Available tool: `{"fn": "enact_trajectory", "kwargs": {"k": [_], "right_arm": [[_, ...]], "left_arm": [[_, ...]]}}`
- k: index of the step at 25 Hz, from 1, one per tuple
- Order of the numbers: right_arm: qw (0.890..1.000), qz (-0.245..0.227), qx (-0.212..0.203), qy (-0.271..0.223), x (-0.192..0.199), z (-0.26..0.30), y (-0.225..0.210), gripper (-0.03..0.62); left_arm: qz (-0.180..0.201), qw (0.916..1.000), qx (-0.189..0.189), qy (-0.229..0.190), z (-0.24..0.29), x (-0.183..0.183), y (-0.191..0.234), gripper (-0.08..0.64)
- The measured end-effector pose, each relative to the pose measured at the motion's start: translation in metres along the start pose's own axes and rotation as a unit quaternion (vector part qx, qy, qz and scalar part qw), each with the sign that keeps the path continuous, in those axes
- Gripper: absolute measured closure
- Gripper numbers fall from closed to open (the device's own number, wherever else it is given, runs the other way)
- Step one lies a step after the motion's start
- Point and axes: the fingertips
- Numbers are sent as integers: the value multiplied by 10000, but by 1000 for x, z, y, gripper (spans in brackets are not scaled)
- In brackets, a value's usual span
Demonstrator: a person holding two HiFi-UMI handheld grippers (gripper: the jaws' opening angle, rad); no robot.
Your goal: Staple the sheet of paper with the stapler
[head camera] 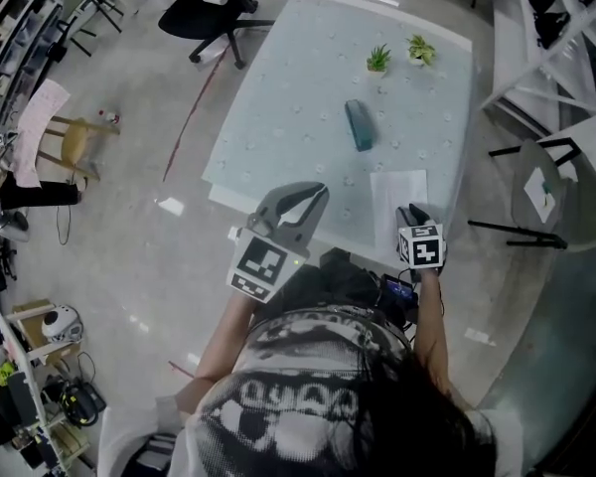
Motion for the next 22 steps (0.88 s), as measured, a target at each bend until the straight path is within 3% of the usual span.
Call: {"fn": "enact_trajectory", "kwargs": {"k": [9, 13, 19, 21, 22], "right_arm": [[10000, 16, 5, -45, -4, 2, -1, 489], [10000, 30, 31, -30, -3, 2, -4, 560], [9995, -2, 299, -28, -5, 4, -2, 589], [9993, 45, 371, -66, -4, 2, 1, 561], [9994, 90, 343, -37, -4, 1, 3, 430]], "left_arm": [[-108, 9997, 36, 217, 12, 13, 2, 549], [-128, 9994, 151, 275, 15, 19, 3, 551], [-37, 9983, 519, 263, 17, 20, 9, 550], [10, 9976, 634, 264, 16, 20, 14, 549], [28, 9974, 673, 257, 15, 19, 17, 551]]}}
Point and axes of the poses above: the fingertips, and each gripper's own axes: z forward along the fingers, y to its left, x out of its underside, and after that the axes turned 3 degrees about z, right-handed
